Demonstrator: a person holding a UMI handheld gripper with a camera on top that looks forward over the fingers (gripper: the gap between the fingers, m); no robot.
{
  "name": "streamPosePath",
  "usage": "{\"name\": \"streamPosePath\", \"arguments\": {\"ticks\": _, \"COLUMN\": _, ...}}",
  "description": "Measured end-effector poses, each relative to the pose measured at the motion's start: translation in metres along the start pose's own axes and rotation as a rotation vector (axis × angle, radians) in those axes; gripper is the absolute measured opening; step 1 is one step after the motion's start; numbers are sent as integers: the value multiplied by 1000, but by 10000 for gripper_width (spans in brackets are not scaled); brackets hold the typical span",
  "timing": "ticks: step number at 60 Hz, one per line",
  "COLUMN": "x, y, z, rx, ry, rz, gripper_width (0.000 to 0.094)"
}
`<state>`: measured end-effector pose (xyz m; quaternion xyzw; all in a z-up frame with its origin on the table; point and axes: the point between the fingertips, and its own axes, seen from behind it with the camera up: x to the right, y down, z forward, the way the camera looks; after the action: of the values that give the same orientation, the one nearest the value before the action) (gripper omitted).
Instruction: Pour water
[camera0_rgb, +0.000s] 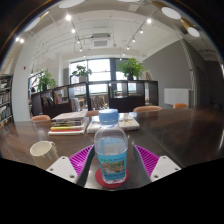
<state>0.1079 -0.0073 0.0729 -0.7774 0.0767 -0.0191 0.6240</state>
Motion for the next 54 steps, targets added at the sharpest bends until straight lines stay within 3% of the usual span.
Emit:
{"name": "streamPosePath", "arguments": {"ticks": 3, "x": 3, "y": 3, "z": -13, "rx": -16, "ry": 10, "rz": 18, "gripper_width": 854}}
{"name": "streamPosePath", "arguments": {"ticks": 24, "x": -55, "y": 57, "z": -160, "rx": -140, "ry": -48, "rz": 16, "gripper_width": 849}}
{"name": "streamPosePath", "arguments": {"ticks": 39, "x": -108, "y": 50, "z": -234, "rx": -136, "ry": -108, "rz": -11, "gripper_width": 849}}
{"name": "streamPosePath", "arguments": {"ticks": 54, "x": -124, "y": 0, "z": -273, "rx": -46, "ry": -125, "rz": -33, "gripper_width": 849}}
